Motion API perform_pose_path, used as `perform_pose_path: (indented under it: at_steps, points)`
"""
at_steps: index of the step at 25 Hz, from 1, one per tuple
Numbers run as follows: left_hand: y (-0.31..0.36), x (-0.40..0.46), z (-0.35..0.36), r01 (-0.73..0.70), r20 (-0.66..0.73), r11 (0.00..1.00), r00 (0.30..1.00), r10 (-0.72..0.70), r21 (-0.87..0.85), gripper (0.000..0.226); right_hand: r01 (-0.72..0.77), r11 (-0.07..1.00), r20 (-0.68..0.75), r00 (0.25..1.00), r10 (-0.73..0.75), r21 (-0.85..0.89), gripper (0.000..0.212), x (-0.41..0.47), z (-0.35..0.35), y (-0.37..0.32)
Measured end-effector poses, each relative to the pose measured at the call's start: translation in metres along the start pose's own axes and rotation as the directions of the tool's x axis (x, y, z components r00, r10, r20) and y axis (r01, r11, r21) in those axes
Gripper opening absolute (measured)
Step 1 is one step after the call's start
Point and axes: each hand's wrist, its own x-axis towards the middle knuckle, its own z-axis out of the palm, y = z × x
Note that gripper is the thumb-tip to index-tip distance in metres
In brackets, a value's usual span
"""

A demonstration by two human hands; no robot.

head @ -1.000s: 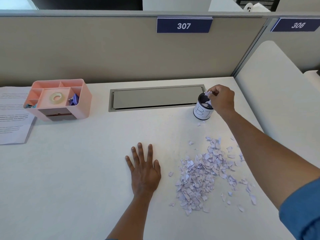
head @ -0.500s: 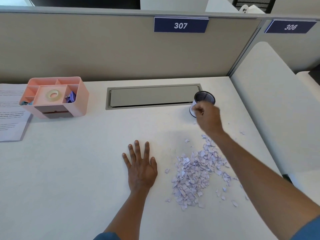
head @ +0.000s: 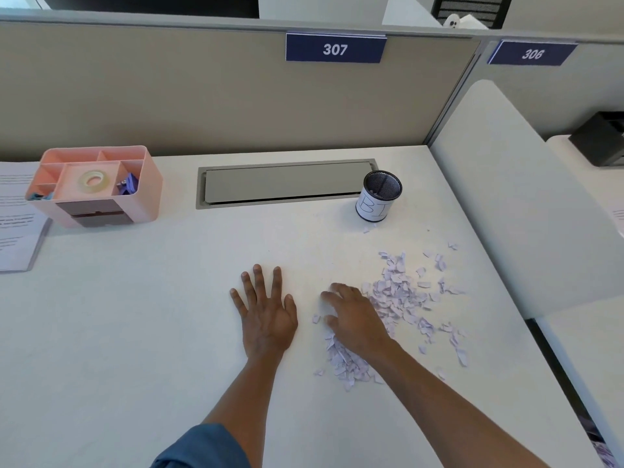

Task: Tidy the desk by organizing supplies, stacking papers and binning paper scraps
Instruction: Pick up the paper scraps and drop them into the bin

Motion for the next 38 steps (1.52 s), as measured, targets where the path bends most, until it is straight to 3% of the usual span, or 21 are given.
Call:
perform_pose_path:
  at_steps: [3, 6, 8, 13, 17, 21, 27, 29, 31, 33, 38]
  points:
    - [0.001, 0.0, -0.001, -0.001, 0.007, 1.0, 1.0, 0.001, -0.007, 0.064, -0.12, 0.992, -0.073, 0.99, 0.117, -0.037, 0.059, -0.011, -0.01, 0.01]
    - [0.0, 0.0, -0.001, 0.002, 0.015, 1.0, 1.0, -0.002, -0.007, 0.065, -0.215, 0.976, 0.004, 0.977, 0.215, -0.043, 0.063, -0.014, -0.011, 0.013]
    - [0.0, -0.001, -0.001, -0.002, 0.013, 1.0, 1.0, 0.002, -0.001, 0.065, -0.178, 0.984, 0.023, 0.984, 0.178, 0.03, 0.056, -0.01, -0.009, 0.01]
    - [0.0, -0.001, 0.0, -0.009, 0.004, 1.0, 1.0, 0.009, -0.01, 0.065, -0.052, 0.963, -0.11, 0.99, 0.083, 0.264, 0.049, 0.01, -0.018, 0.006]
    - [-0.001, -0.002, 0.0, -0.009, -0.003, 1.0, 1.0, 0.009, -0.024, 0.065, -0.078, 0.994, 0.016, 0.997, 0.077, 0.075, 0.06, 0.012, -0.011, 0.0]
    - [-0.001, -0.001, 0.001, -0.013, -0.01, 1.0, 1.0, 0.012, -0.026, 0.065, -0.021, 0.998, 0.027, 0.999, 0.023, -0.067, 0.049, 0.001, 0.006, -0.013]
    - [-0.002, -0.002, 0.003, -0.015, -0.022, 0.999, 1.0, 0.015, -0.029, 0.065, 0.075, 0.996, -0.066, 0.995, -0.077, -0.045, 0.035, 0.001, 0.006, 0.009]
    - [-0.002, -0.002, 0.003, -0.014, -0.026, 0.999, 1.0, 0.013, -0.034, 0.065, 0.038, 0.994, -0.088, 0.996, -0.029, 0.103, 0.027, 0.009, -0.003, 0.015]
    - [-0.002, -0.001, 0.003, -0.015, -0.022, 1.0, 1.0, 0.015, -0.026, 0.065, -0.081, 0.941, -0.135, 0.982, 0.132, 0.329, 0.019, 0.02, -0.018, 0.018]
    - [-0.001, -0.001, 0.003, -0.014, -0.019, 0.999, 1.0, 0.014, -0.031, 0.065, -0.17, 0.822, -0.143, 0.946, 0.291, 0.544, 0.012, 0.029, -0.035, 0.026]
    - [-0.001, -0.001, 0.001, -0.004, -0.013, 0.999, 1.0, 0.004, -0.042, 0.064, -0.174, 0.447, -0.053, 0.891, 0.451, 0.878, 0.015, 0.063, -0.093, 0.047]
